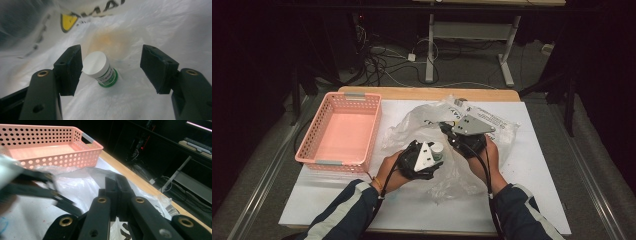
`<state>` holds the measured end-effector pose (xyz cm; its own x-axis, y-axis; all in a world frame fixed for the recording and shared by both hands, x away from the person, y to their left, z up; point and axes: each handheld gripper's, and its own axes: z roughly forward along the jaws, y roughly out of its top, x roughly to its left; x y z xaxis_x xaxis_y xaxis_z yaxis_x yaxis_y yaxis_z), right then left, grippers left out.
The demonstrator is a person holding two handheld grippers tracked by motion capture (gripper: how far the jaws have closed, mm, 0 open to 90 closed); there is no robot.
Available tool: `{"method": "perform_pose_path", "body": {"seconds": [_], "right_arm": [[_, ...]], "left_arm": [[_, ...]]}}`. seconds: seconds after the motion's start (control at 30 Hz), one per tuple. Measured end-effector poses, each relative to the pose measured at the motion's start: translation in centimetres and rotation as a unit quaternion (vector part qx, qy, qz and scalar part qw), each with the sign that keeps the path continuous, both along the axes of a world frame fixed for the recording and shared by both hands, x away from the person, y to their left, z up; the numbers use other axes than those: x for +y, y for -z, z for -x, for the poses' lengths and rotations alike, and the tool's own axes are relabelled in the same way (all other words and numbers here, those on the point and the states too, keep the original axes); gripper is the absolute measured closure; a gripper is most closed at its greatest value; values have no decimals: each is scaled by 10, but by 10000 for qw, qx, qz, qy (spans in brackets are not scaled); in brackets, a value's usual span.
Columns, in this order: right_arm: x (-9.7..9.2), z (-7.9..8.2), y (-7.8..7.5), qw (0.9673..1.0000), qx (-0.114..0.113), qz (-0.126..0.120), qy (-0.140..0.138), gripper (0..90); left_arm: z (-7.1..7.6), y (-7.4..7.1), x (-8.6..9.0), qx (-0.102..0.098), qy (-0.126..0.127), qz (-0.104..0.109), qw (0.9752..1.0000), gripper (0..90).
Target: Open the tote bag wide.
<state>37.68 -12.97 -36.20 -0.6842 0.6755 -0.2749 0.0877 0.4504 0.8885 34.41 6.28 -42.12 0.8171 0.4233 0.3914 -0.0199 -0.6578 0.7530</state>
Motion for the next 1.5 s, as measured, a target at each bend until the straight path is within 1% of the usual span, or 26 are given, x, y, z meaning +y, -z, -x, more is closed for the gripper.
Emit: {"method": "perform_pose_path", "body": {"seconds": [0.03,0.1,0.13,0.17,0.2,0.23,0.3,0.37,0.47,0.53,0.6,0.7,0.73,0.77,0.83,0.93,0.97,1.0,1.07,1.1,1.13,1.17,1.23,1.37,1.43,1.5], "right_arm": [[-1,0,0,10000,-3,25,1,900],[-2,0,0,10000,5,51,-13,900],[-2,0,-1,10000,7,59,-15,900],[-3,1,-1,10000,16,60,-12,900],[-5,1,-2,10000,26,62,3,900],[-5,1,-2,10000,26,62,3,900],[-7,2,-2,10000,25,78,-16,900],[-9,3,-2,10000,19,96,-4,900],[-12,4,-2,9999,29,130,5,900],[-15,4,-1,9999,26,163,2,900],[-19,5,0,9998,47,207,11,900],[-25,4,1,9997,94,211,38,900],[-27,4,1,9997,122,203,45,900],[-30,3,1,9997,125,200,60,900],[-34,2,0,9997,144,159,90,900],[-38,1,-2,9997,136,123,131,900],[-39,1,-3,9998,132,107,139,900],[-40,1,-3,9998,126,101,149,900],[-41,1,-3,9998,118,99,159,900],[-42,0,-3,9997,124,90,166,900],[-42,0,-3,9997,136,86,170,900],[-42,0,-3,9997,143,86,181,899],[-43,0,-1,9997,161,94,169,881],[-42,0,3,9995,221,146,146,835],[-42,1,5,9994,269,157,122,781],[-44,4,6,9995,296,136,49,679]], "left_arm": [[6,-4,6,-61,9,55,10000,309],[16,-12,20,-227,-51,140,9996,305],[19,-15,27,-318,-133,172,9993,294],[21,-17,35,-435,-255,141,9986,265],[22,-18,42,-512,-394,187,9977,238],[22,-20,51,-509,-507,292,9970,238],[17,-21,65,-444,-800,446,9948,221],[9,-19,74,-327,-1035,450,9931,204],[-4,-13,79,79,-1239,548,9908,199],[-11,-9,76,254,-1346,438,9896,171],[-16,-6,73,404,-1393,433,9885,171],[-21,-2,66,474,-1526,278,9868,178],[-23,-1,64,505,-1562,280,9860,199],[-25,0,63,555,-1552,263,9860,230],[-28,2,59,579,-1573,154,9857,294],[-31,5,58,651,-1632,68,9844,455],[-32,6,59,661,-1668,48,9838,498],[-33,6,60,685,-1686,38,9833,517],[-33,6,61,720,-1613,50,9843,675],[-33,5,62,727,-1539,65,9854,710],[-31,4,63,693,-1501,87,9862,772],[-30,3,63,672,-1500,141,9863,807],[-27,1,64,623,-1429,196,9876,843],[-21,-1,64,540,-1363,286,9888,860],[-20,-2,64,539,-1326,295,9893,862],[-19,-1,64,534,-1302,269,9897,862]]}}
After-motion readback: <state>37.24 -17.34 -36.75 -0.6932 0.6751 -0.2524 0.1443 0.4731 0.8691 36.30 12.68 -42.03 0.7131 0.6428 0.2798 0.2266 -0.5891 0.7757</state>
